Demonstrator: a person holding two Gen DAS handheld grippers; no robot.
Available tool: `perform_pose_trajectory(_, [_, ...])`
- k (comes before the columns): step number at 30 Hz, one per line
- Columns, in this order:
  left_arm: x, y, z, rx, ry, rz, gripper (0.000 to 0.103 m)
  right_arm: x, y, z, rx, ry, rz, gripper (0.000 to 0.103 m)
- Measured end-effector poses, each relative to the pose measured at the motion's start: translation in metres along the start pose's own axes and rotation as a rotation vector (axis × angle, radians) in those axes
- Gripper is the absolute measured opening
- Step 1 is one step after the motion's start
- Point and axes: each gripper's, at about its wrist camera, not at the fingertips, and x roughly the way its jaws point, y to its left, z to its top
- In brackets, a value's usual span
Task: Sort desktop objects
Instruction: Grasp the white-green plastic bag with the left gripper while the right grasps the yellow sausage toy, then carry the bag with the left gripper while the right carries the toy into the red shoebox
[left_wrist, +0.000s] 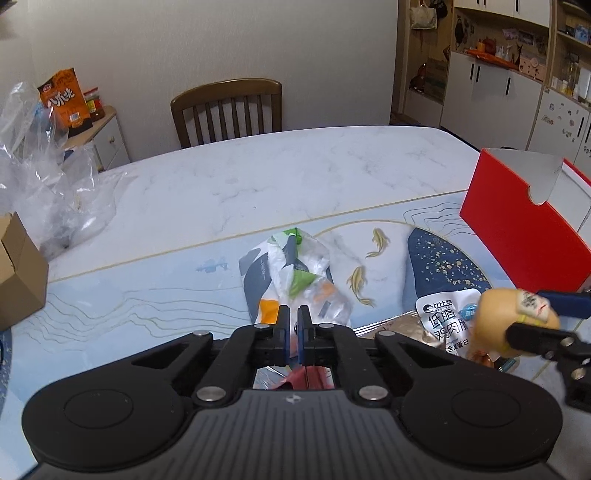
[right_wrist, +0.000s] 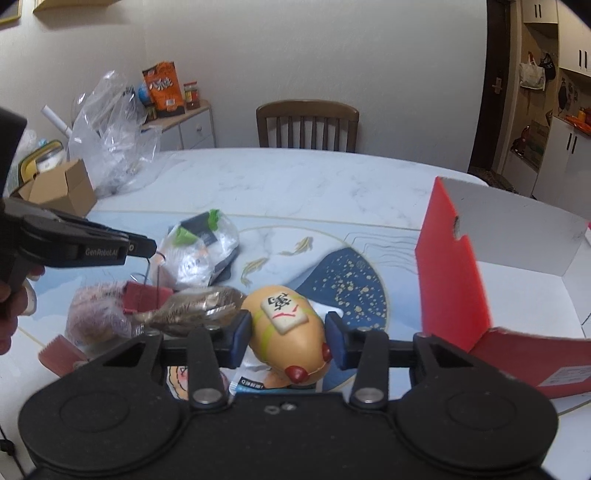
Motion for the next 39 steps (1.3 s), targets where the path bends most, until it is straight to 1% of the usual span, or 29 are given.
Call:
perform_pose_trajectory(2, [0.000,-0.001,0.003,0.012,-0.003,0.022,0.003,-0.005,-0.003,0.002,0.008,-0.008,0.006,0.042])
perform_pose_trajectory(4, [0.002,0.000,0.008,0.008,-0.007,-0.005,0.004,-0.010,-0.006,0.003,0.010,-0.015,0.008,0.042])
perform_pose_trajectory(5, [0.004,0.000,0.011,0.006,-0.009,-0.012,0.007,-0.012,-0.006,0.003,0.012,-0.017,0.008,0.042])
perform_pose_trajectory(7, [0.009,-0.001,0.016,0.011,-0.014,-0.019,0.020,-0.016,-0.007,0.003,0.016,-0.021,0.007,0.043])
perform_pose_trajectory(8, [0.012,-0.001,0.019,0.012,-0.016,-0.017,0.037,-0.018,-0.009,0.002,0.018,-0.022,0.007,0.043])
perform_pose_trajectory(9, [0.016,-0.002,0.022,0.012,-0.012,-0.019,0.061,-0.020,-0.010,0.002,0.021,-0.023,0.008,0.043])
perform_pose_trajectory(10, [0.021,-0.002,0.024,0.012,-0.007,-0.022,0.069,-0.022,-0.011,0.001,0.024,-0.023,0.007,0.043])
perform_pose_trajectory(11, [0.025,-0.002,0.026,0.016,-0.005,-0.021,0.070,-0.023,-0.012,0.000,0.027,-0.023,0.005,0.043])
perform_pose_trajectory(14, [0.046,-0.002,0.033,0.023,0.045,-0.011,0.070,-0.027,-0.016,-0.003,0.035,-0.020,-0.005,0.043])
perform_pose_trajectory(18, [0.076,0.009,0.039,-0.028,0.117,0.009,0.070,-0.032,-0.022,-0.009,0.046,-0.009,-0.019,0.043])
perform_pose_trajectory(21, [0.087,0.018,0.042,-0.069,0.152,-0.017,0.070,-0.034,-0.026,-0.012,0.054,-0.005,-0.030,0.043])
perform_pose_trajectory(23, [0.092,0.018,0.043,-0.066,0.167,-0.018,0.070,-0.035,-0.029,-0.012,0.062,-0.004,-0.035,0.043])
perform_pose_trajectory(25, [0.095,0.017,0.043,-0.064,0.184,-0.020,0.054,-0.036,-0.032,-0.012,0.065,-0.004,-0.037,0.043])
perform_pose_trajectory(26, [0.097,0.016,0.043,-0.067,0.193,-0.017,0.044,-0.035,-0.032,-0.010,0.065,-0.004,-0.037,0.043])
perform_pose_trajectory(27, [0.098,0.016,0.043,-0.070,0.193,-0.008,0.037,-0.035,-0.033,-0.010,0.065,-0.004,-0.036,0.043])
perform_pose_trajectory(29, [0.096,0.017,0.044,-0.074,0.186,-0.008,0.030,-0.035,-0.034,-0.007,0.064,-0.003,-0.034,0.043])
perform_pose_trajectory(30, [0.094,0.017,0.045,-0.077,0.182,-0.007,0.024,-0.036,-0.035,-0.006,0.063,-0.003,-0.031,0.043])
perform_pose_trajectory(31, [0.092,0.018,0.046,-0.080,0.177,-0.008,0.022,-0.036,-0.035,-0.004,0.060,-0.002,-0.029,0.043])
perform_pose_trajectory(33, [0.087,0.019,0.048,-0.081,0.169,-0.009,0.013,-0.036,-0.036,-0.001,0.056,-0.001,-0.028,0.043])
perform_pose_trajectory(39, [0.072,0.017,0.053,-0.083,0.143,-0.010,0.008,-0.044,-0.046,0.013,0.058,-0.025,-0.012,0.043])
